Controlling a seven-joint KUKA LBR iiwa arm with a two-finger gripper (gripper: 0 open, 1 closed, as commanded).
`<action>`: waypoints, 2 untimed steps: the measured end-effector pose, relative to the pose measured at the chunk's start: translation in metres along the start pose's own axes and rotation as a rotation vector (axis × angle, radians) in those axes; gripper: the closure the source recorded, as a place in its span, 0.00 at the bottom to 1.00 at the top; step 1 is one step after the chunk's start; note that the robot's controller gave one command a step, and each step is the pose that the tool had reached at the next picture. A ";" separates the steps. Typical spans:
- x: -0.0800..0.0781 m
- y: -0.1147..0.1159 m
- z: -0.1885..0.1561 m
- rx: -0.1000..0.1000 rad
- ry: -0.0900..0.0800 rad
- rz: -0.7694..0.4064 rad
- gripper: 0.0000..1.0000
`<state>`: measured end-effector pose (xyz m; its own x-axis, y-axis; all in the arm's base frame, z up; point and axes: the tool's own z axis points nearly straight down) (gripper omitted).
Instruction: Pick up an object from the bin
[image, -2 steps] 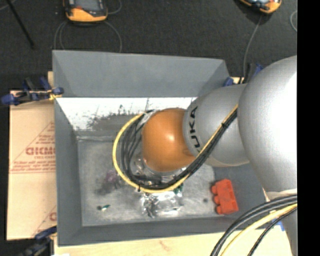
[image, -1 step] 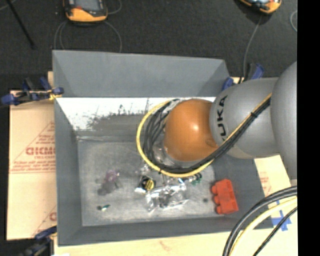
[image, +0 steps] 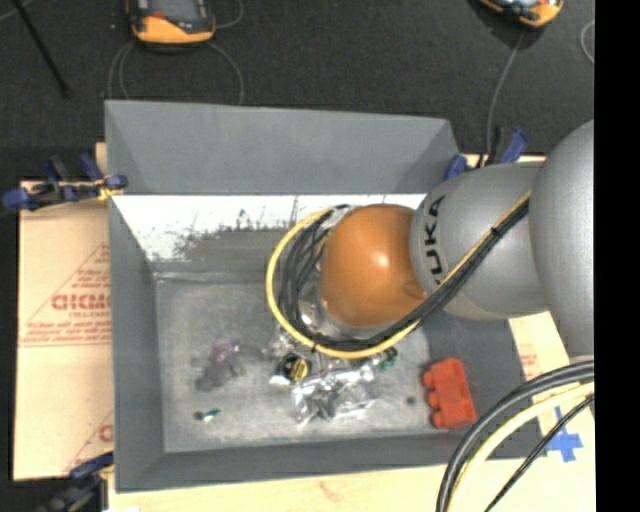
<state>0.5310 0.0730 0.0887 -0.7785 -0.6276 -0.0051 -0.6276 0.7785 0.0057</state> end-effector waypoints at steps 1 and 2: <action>-0.007 -0.006 0.006 -0.012 0.017 0.006 0.00; -0.007 -0.007 0.006 -0.010 0.014 0.005 1.00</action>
Offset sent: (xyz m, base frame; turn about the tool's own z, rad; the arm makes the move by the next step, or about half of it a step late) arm 0.0081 -0.0095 -0.0187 0.0001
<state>0.5409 0.0718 0.0832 -0.7817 -0.6236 0.0091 -0.6234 0.7817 0.0157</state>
